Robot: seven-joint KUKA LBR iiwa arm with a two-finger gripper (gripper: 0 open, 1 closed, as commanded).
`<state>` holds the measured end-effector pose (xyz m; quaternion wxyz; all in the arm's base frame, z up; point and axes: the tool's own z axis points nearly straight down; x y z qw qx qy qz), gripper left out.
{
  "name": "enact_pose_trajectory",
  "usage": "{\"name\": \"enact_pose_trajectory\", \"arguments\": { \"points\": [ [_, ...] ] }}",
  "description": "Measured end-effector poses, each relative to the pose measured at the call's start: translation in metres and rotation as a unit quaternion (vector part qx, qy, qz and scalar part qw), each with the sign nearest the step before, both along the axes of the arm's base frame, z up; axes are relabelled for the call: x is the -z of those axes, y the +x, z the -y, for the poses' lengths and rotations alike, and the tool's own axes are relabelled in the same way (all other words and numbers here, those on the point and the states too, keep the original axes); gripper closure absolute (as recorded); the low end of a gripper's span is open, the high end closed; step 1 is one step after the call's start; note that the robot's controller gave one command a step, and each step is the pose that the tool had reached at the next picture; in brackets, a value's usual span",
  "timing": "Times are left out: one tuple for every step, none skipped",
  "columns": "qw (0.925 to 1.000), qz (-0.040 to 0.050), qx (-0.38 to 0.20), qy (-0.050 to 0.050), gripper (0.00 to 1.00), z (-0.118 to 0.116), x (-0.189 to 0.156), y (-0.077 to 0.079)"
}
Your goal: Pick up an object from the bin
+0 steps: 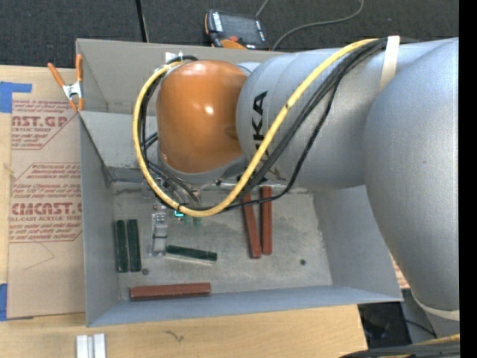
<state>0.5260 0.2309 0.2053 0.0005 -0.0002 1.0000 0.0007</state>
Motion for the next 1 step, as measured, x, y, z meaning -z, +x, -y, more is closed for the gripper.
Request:
{"name": "enact_pose_trajectory", "arguments": {
  "points": [
    [1.0,-0.0042,0.0,-0.002,0.0,0.0528,0.1332,-0.001]
  ]
}}
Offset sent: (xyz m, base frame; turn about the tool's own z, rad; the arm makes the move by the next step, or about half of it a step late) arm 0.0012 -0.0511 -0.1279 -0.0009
